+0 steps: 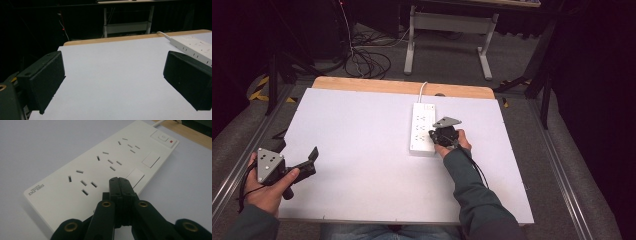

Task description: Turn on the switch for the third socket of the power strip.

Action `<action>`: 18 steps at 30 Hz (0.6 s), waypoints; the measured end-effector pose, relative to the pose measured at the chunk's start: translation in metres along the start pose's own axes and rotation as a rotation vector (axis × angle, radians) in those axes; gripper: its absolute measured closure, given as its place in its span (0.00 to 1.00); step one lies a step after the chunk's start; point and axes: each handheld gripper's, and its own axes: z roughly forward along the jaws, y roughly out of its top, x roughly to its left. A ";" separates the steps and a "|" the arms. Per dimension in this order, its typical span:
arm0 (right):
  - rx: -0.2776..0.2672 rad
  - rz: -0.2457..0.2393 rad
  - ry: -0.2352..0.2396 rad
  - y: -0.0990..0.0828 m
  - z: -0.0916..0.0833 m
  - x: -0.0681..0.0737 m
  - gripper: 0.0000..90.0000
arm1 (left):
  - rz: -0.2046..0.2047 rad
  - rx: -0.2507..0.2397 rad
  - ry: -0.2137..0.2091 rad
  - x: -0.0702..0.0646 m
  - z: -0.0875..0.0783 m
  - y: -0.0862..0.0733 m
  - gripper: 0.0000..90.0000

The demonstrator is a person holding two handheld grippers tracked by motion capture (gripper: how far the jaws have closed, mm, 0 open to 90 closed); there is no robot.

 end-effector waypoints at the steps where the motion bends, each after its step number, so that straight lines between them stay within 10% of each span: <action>1: -0.002 -0.005 -0.001 0.000 0.000 0.000 1.00 | -0.002 0.000 -0.004 -0.001 0.001 0.000 0.05; 18: -0.012 -0.003 -0.012 -0.002 0.000 0.001 1.00 | -0.007 -0.002 -0.010 -0.001 0.001 0.000 0.05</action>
